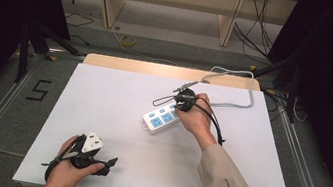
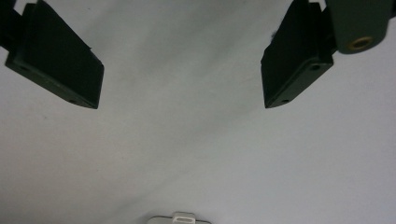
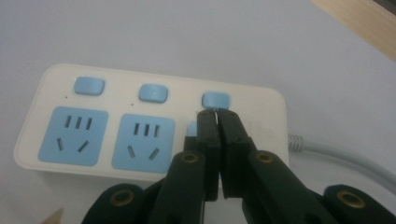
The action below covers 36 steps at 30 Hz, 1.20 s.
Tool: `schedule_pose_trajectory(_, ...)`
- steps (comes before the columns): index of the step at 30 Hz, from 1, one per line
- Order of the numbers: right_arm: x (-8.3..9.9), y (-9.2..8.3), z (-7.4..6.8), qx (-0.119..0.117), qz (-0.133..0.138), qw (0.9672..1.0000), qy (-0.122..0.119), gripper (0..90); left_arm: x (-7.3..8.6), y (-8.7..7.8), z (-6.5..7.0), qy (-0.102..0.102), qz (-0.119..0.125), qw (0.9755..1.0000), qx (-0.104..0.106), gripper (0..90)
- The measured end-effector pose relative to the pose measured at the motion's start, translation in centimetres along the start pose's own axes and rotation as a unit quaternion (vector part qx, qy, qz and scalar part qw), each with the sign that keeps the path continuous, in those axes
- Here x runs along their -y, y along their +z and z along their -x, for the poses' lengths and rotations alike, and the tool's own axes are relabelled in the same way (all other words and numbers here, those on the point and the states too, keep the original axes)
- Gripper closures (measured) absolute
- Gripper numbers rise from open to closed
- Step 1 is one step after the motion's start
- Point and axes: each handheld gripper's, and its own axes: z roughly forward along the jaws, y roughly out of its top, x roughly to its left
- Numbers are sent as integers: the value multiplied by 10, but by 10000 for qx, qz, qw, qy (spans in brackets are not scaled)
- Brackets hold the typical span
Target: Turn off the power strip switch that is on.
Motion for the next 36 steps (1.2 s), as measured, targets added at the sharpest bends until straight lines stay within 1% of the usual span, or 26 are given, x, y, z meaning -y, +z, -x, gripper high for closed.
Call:
schedule_pose_trajectory(5,10,-7,0,-5,21,10000,11,865,0,0,0,-5,-9,10000,-2,129)
schedule_pose_trajectory(8,15,-11,0,-32,-2,10000,80,845,0,0,0,-8,-12,10000,-3,129)
schedule_pose_trajectory(10,19,-14,1,-36,1,10000,84,833,0,0,0,-10,-15,10000,-4,129)
schedule_pose_trajectory(20,41,-28,4,-63,69,9995,298,763,1,0,-1,-26,-10,10000,-11,129)
schedule_pose_trajectory(28,57,-40,5,-141,140,9990,397,700,1,1,0,-43,-20,10000,-15,128)
schedule_pose_trajectory(31,62,-43,4,-181,134,9989,418,678,1,1,-1,-34,-25,10000,-19,129)
schedule_pose_trajectory(36,72,-50,2,-222,196,9985,468,647,1,1,0,-31,-28,10000,-21,129)
